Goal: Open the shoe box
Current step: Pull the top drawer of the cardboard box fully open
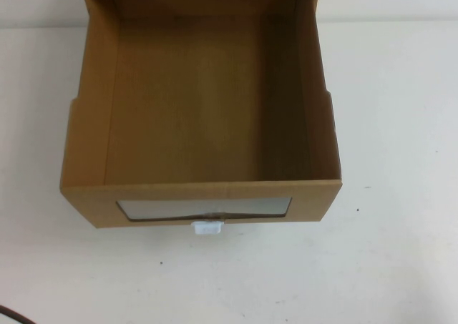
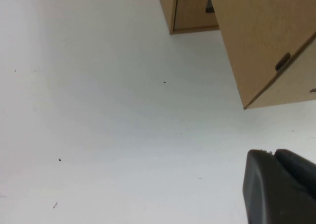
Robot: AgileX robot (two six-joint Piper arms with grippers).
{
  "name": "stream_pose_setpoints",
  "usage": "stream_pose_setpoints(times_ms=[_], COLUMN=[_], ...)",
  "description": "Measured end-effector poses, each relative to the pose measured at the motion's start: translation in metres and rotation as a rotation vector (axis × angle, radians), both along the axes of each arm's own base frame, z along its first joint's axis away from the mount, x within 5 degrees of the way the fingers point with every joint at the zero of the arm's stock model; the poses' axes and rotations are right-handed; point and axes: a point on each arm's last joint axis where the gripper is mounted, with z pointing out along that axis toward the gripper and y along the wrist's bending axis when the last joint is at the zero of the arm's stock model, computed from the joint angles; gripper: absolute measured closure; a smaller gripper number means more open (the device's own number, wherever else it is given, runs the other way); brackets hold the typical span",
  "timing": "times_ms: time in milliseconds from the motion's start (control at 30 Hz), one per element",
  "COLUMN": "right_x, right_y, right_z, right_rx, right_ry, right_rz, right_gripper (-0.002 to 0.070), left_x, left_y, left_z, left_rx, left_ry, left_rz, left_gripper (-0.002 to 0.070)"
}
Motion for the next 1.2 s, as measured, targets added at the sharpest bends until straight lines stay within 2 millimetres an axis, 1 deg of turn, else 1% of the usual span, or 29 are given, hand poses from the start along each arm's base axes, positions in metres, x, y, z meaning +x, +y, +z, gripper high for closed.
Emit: stream_pose_setpoints(times_ms=[133,233,400,1200], right_x=[-0.001,-0.003,-0.003,-0.003], right_y=[-0.001,-0.001,-0.001,-0.001], right_z=[-0.017,-0.024,-0.025,-0.025], right_rx=[0.002,-0.05,-0.099,-0.102], right_ry=[0.17,0.245,0.248,0.248], right_rz=[-0.008,-0.005,0.0,0.0], right_gripper=[0.0694,0.0694,0.0694,0.0694], left_x=[0.0,0.0,0.0,0.0], left_y=[0.0,0.0,0.0,0.0], left_z=[0.0,0.0,-0.001,-0.001], left_rx=[0.0,0.0,0.001,0.004], left_ry=[0.0,0.0,0.006,0.007], left_rz=[0.0,0.0,-0.001,0.0], left_gripper=[0.0678,0.0678,0.0678,0.0678])
